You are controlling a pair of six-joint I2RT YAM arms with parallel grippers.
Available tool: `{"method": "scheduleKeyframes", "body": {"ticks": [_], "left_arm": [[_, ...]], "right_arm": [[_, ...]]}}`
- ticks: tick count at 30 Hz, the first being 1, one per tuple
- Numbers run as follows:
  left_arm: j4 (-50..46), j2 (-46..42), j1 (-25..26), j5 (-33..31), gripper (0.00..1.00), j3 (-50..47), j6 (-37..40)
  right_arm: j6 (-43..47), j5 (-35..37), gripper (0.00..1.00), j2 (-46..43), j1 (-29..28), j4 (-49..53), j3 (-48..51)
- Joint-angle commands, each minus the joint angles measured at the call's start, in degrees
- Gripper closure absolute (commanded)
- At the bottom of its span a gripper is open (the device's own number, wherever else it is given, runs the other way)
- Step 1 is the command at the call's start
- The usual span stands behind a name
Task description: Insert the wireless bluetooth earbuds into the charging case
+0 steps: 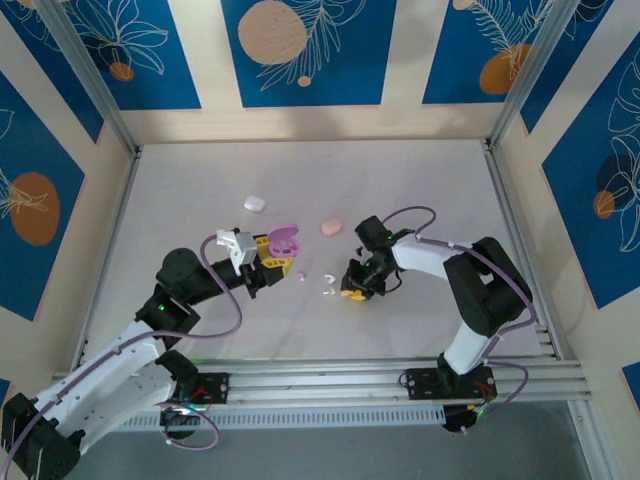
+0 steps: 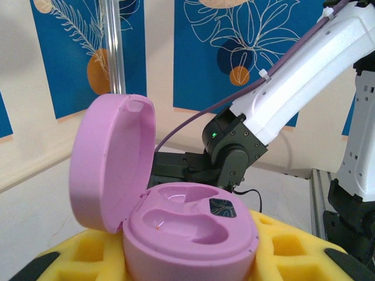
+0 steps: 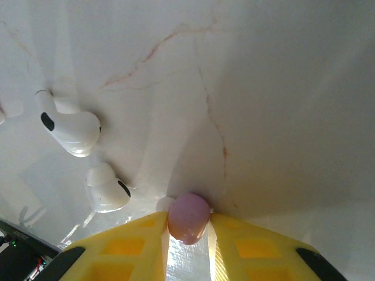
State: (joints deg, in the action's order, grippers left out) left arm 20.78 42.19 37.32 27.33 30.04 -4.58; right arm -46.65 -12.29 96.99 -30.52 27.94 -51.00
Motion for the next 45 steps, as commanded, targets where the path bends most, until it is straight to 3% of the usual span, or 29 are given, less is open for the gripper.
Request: {"method": "scheduleKeyframes", "body": {"ticks": [1, 18, 25, 34, 45], "left_arm": [[1.29, 0.17, 0.40, 0.00, 0.73, -0.07, -0.17], [1.20, 0.70, 0.46, 0.23, 0.72, 0.10, -0.50], [1.29, 1.13, 0.45, 0.33, 0.73, 0.19, -0.52], [-0.09, 1.79, 0.46, 0.04, 0.72, 0.32, 0.66], [-2.10, 4.72, 0.40, -1.09, 0.72, 0.72, 4.30]], "right_arm": [[0.85, -0.17, 0.75, 1.27, 0.03, 0.36, -1.55], [1.31, 1.13, 0.73, 3.15, 0.20, 0.54, -3.91], [2.28, 2.05, 0.80, 2.01, 0.20, 1.05, -4.36], [9.14, 2.70, 0.82, -4.28, 0.38, 4.51, -5.07], [22.28, -10.56, 0.82, -18.49, 0.37, 11.68, -11.05]]}}
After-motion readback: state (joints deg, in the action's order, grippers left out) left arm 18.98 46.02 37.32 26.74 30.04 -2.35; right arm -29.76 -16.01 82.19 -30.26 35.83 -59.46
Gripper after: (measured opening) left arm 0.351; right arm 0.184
